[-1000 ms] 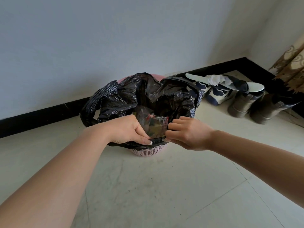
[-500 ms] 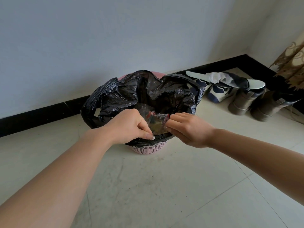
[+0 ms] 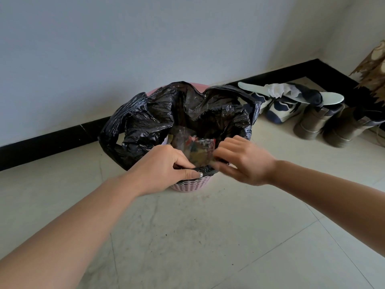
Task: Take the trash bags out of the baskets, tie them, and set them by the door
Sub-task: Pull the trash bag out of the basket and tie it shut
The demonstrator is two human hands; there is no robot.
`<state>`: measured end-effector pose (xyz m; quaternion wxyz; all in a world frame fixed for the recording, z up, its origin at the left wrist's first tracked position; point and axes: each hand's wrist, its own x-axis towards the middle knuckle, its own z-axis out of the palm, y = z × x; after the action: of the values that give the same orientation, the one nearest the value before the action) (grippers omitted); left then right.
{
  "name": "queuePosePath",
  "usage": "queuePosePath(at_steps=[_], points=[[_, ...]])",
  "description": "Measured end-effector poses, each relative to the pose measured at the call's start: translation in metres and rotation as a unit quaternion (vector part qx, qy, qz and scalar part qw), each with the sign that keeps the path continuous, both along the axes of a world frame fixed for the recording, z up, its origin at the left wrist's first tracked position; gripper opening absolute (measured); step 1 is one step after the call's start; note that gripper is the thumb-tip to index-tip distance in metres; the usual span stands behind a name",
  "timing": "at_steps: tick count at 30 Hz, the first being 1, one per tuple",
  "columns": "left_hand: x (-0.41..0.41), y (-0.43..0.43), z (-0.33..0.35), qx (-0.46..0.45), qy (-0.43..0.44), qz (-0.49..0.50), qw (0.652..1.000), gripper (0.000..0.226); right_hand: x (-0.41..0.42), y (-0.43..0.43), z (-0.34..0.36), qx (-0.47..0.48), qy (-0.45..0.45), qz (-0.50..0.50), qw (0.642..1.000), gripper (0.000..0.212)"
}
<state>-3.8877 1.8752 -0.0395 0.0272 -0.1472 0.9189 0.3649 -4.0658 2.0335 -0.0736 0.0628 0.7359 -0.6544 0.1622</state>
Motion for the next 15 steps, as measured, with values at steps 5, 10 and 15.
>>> queuePosePath(at_steps=[5,10,15], points=[[0.004,0.01,-0.004,0.033,0.06,0.056,0.996,0.018,0.0,0.004,-0.007,0.02,0.083,0.058,0.995,0.032],[0.003,0.019,-0.014,-0.038,0.161,0.072,0.984,0.013,-0.002,0.002,-0.004,0.014,0.062,0.045,0.997,0.033],[-0.005,0.017,-0.02,-0.055,0.217,0.138,0.965,0.028,-0.001,0.0,0.003,0.024,-0.026,-0.006,0.999,0.04]])
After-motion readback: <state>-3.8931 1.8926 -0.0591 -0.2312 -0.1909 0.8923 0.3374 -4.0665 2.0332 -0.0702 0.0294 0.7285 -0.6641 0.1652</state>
